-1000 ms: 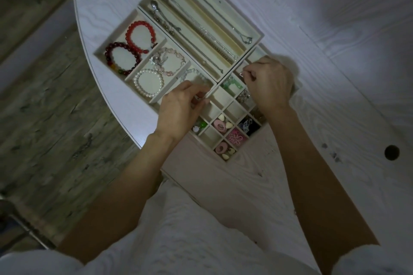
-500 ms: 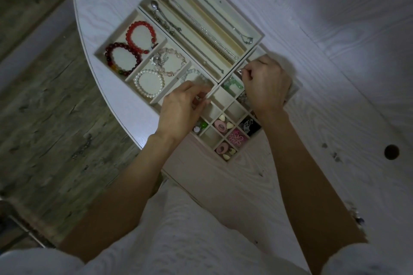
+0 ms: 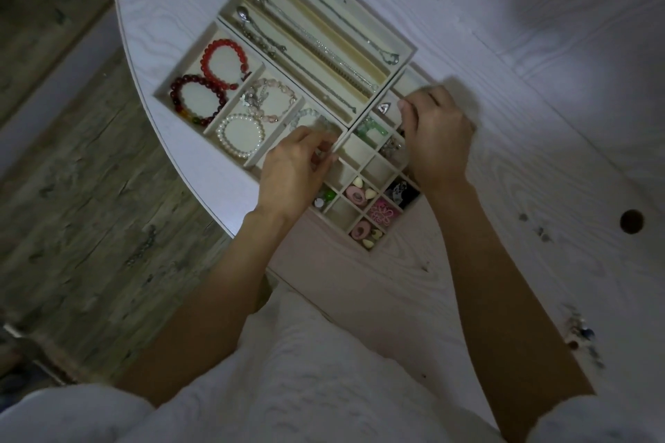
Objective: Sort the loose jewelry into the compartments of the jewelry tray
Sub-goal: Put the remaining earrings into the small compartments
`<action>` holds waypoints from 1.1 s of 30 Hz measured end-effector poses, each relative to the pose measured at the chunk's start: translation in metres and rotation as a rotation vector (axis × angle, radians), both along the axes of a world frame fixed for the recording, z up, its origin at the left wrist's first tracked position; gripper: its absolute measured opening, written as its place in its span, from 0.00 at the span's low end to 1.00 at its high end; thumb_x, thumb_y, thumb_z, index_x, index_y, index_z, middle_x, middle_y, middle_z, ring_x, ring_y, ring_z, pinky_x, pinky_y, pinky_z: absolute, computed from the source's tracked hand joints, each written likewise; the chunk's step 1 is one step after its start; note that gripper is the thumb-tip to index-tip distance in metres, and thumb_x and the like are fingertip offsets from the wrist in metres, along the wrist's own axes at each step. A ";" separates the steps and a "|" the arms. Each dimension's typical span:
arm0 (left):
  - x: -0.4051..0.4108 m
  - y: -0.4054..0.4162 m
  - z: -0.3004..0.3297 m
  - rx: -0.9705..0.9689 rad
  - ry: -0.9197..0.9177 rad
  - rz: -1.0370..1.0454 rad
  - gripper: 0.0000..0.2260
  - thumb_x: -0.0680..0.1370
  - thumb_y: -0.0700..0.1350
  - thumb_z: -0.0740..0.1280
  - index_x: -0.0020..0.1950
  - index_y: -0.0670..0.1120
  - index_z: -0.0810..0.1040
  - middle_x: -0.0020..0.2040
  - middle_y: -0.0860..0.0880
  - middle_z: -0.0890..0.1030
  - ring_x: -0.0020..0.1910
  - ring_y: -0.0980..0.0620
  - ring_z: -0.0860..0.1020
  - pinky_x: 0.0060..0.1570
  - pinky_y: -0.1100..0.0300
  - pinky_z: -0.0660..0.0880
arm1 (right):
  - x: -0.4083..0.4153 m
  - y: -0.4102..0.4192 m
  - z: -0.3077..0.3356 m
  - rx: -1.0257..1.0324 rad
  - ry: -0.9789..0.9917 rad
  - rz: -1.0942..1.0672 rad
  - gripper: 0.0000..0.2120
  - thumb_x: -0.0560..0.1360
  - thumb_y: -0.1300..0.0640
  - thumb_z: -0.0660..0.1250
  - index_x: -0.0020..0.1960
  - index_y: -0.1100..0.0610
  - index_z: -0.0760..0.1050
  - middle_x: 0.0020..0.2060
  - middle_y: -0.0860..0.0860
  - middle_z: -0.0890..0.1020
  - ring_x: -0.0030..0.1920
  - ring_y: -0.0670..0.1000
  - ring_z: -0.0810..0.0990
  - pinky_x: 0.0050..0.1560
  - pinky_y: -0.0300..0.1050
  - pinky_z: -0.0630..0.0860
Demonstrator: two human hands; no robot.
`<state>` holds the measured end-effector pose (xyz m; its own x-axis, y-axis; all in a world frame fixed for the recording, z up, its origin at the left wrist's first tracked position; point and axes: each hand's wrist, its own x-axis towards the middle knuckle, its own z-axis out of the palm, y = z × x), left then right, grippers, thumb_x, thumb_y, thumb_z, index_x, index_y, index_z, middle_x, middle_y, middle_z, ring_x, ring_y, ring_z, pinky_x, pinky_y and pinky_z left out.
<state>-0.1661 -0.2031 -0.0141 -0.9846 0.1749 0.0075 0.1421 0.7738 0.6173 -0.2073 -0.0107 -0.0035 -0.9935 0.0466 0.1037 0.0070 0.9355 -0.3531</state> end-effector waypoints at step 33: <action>0.033 0.103 0.004 -0.260 0.065 -0.408 0.19 0.71 0.42 0.74 0.61 0.42 0.80 0.51 0.42 0.80 0.51 0.39 0.75 0.48 0.49 0.75 | 0.199 0.136 -0.023 -0.281 -0.105 -0.550 0.06 0.76 0.62 0.65 0.49 0.61 0.80 0.41 0.57 0.81 0.40 0.52 0.77 0.43 0.37 0.67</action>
